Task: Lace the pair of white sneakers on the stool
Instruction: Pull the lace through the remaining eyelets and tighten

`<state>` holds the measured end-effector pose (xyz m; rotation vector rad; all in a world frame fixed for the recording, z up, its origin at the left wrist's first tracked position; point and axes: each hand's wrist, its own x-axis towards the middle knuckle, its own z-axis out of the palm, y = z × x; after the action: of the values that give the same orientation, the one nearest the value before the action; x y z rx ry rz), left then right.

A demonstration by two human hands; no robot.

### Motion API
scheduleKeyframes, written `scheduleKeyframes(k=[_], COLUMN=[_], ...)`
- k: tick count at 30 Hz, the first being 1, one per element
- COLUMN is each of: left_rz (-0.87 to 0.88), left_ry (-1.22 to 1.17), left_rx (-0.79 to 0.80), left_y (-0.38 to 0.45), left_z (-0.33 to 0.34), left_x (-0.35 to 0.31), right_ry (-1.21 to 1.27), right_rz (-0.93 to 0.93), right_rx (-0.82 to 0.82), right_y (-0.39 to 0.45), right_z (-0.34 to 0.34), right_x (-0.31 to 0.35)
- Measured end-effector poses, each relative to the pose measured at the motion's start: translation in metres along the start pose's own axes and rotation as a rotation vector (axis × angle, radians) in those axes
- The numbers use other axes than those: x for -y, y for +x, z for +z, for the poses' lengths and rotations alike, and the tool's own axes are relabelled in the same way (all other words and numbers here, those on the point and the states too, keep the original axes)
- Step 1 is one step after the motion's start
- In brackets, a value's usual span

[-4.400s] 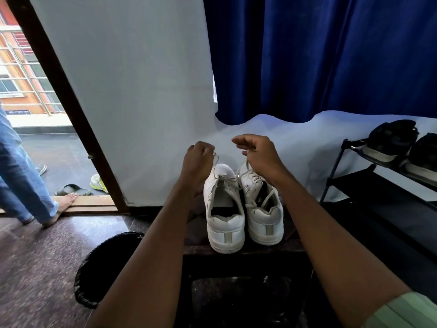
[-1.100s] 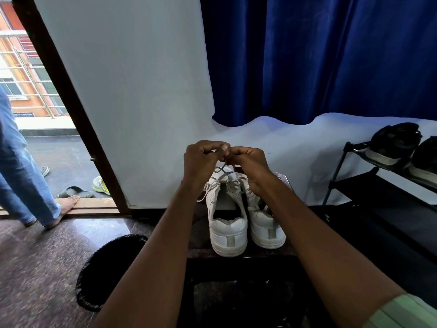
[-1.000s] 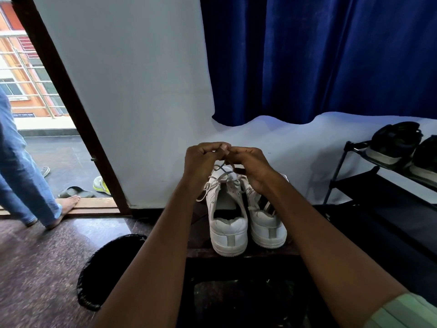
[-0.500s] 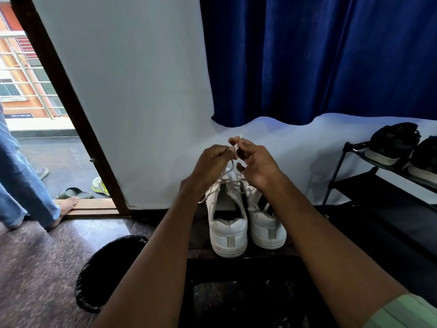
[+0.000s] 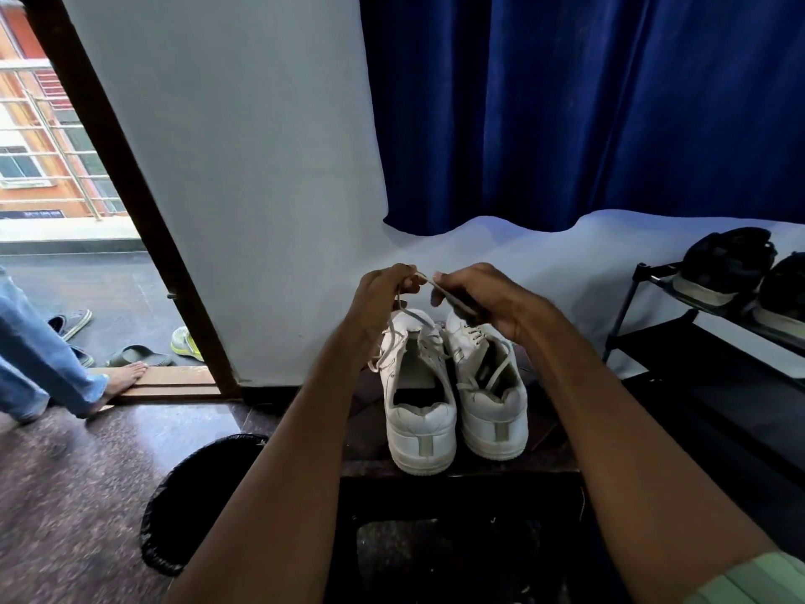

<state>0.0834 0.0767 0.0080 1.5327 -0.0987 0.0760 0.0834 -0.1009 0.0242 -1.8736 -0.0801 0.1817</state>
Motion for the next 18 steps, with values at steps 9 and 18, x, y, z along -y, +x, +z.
scheduleKeyframes(k=[9,18], left_rz=[0.048,0.146], left_ry=[0.163,0.206], left_rx=[0.098,0.113], left_y=[0.004,0.008], left_z=[0.002,0.000], left_x=[0.010,0.015], right_ry=[1.370,-0.038], right_rz=[-0.011,-0.138], right_rx=[-0.100,-0.173], right_y=[0.015,-0.006], right_z=[0.016,0.021], right_x=[-0.005,0.006])
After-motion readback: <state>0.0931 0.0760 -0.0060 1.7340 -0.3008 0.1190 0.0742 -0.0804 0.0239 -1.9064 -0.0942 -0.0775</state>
